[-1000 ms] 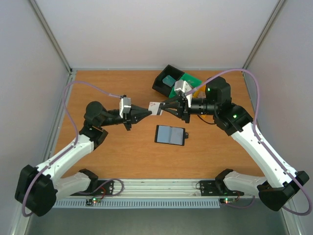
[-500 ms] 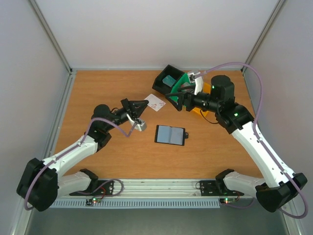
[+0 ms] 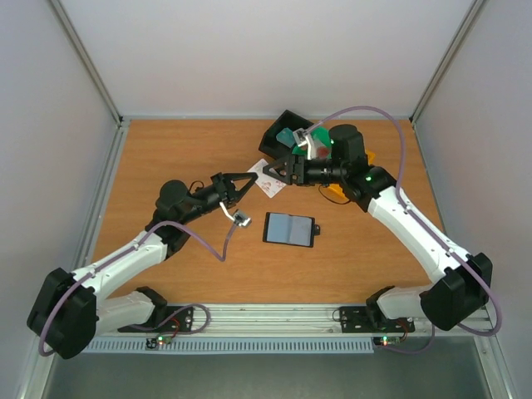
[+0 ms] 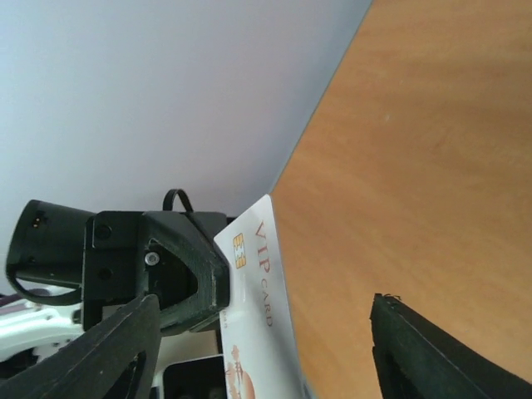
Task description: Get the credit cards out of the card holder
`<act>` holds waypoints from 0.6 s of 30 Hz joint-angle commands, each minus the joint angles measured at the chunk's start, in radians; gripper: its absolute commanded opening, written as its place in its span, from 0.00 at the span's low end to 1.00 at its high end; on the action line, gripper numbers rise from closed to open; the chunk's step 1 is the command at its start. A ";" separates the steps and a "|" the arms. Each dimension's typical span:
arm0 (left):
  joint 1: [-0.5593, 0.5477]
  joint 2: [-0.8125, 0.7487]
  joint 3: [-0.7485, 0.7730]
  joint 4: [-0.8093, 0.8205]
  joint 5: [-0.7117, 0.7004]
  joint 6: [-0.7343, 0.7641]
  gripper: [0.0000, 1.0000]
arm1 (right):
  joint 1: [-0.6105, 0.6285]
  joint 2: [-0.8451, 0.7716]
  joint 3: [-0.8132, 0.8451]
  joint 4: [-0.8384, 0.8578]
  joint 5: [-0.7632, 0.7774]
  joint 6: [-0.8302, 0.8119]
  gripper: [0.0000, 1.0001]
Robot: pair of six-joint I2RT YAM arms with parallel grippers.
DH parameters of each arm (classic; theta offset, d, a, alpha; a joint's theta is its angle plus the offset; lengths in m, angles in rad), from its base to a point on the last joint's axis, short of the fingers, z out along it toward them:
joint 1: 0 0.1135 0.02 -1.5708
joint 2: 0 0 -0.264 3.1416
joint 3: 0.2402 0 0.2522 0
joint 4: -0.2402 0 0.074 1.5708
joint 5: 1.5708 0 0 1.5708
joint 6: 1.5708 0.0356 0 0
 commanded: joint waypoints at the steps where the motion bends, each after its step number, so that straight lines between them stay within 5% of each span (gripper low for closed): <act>1: -0.009 -0.012 0.004 0.062 0.012 0.026 0.00 | 0.005 0.021 0.024 0.014 -0.142 0.013 0.65; 7: -0.010 -0.013 0.005 0.035 -0.007 0.008 0.00 | 0.006 0.021 0.062 -0.056 -0.175 -0.064 0.06; 8: -0.010 -0.017 0.003 0.024 -0.004 0.002 0.00 | 0.005 0.018 0.076 -0.095 -0.163 -0.096 0.02; 11: -0.010 -0.051 -0.011 -0.048 0.028 -0.041 0.05 | 0.000 0.010 0.114 -0.210 -0.134 -0.209 0.01; 15: -0.016 -0.139 -0.037 -0.177 0.078 -0.219 0.64 | -0.017 -0.007 0.176 -0.384 -0.092 -0.386 0.01; 18: -0.012 -0.182 0.100 -0.592 0.082 -0.607 0.69 | -0.012 -0.003 0.243 -0.579 -0.017 -0.554 0.01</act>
